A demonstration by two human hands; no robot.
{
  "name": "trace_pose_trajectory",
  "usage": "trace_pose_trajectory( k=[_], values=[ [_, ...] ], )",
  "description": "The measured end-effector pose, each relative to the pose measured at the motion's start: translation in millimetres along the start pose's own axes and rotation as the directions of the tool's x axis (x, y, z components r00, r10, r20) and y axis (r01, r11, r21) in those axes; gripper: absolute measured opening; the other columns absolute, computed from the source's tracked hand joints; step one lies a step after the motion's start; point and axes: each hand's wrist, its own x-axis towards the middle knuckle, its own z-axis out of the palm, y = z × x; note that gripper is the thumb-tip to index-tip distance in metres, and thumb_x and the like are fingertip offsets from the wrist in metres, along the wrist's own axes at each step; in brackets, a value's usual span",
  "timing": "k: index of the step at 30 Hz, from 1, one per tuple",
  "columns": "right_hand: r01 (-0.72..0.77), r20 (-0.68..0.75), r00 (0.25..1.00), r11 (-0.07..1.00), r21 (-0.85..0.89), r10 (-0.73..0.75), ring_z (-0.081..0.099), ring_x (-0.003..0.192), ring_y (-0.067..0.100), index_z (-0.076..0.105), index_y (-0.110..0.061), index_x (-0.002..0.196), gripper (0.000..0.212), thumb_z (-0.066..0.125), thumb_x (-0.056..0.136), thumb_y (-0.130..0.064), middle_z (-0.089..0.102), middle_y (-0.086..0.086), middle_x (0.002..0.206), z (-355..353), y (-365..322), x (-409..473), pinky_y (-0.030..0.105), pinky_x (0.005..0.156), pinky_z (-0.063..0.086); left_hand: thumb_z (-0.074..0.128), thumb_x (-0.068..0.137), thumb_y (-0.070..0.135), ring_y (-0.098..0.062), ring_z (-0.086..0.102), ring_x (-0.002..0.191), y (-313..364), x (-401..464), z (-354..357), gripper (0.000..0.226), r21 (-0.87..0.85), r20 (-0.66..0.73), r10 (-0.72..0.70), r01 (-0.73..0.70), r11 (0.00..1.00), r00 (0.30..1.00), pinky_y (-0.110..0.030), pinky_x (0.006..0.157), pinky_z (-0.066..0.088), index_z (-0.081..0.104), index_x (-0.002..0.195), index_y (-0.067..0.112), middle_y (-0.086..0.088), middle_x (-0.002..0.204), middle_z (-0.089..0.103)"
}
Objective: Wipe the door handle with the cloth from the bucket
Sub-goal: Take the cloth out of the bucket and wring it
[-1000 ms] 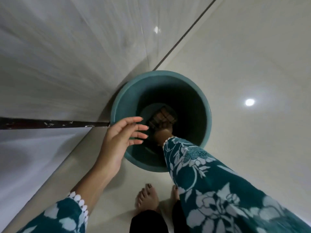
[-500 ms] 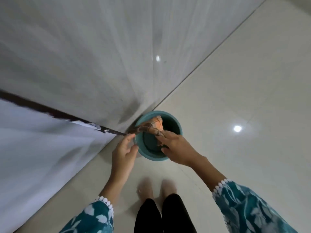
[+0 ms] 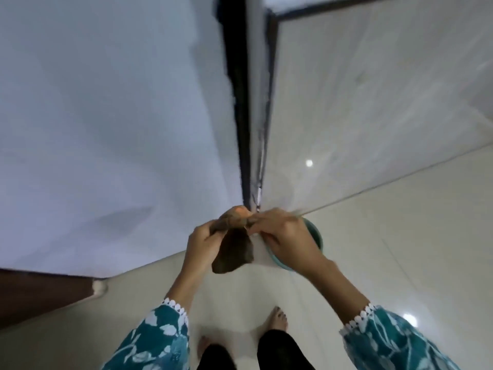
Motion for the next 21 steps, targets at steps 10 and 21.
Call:
trace_pose_trajectory(
  k=[10,21],
  values=[
    [0.281,-0.089,0.957,0.959,0.034,-0.277,0.060,0.103,0.015,0.076,-0.019,0.084,0.026,0.053,0.077,-0.008,0.075,-0.003,0.101,164.5,-220.9,26.6,0.024,0.078,0.048,0.079,0.052,0.019,-0.030,0.067,0.088,-76.3,-109.9,-221.0,0.057,-0.899,0.028,0.035,0.010,0.438,0.999,-0.033,0.068,0.056,0.068,0.104,-0.002,-0.023,0.102,0.068],
    [-0.296,0.148,0.955,0.810,0.506,0.256,0.043,0.129,0.015,0.046,-0.022,0.135,0.057,0.059,0.086,-0.048,0.049,-0.007,0.136,264.1,-387.5,53.9,0.038,0.104,0.041,0.057,0.080,0.011,-0.035,0.060,0.112,-146.2,-166.3,-407.2,0.050,-0.929,-0.278,-0.098,-0.242,0.281,0.956,-0.046,0.091,0.050,0.053,0.128,-0.001,-0.023,0.122,0.062]
  ],
)
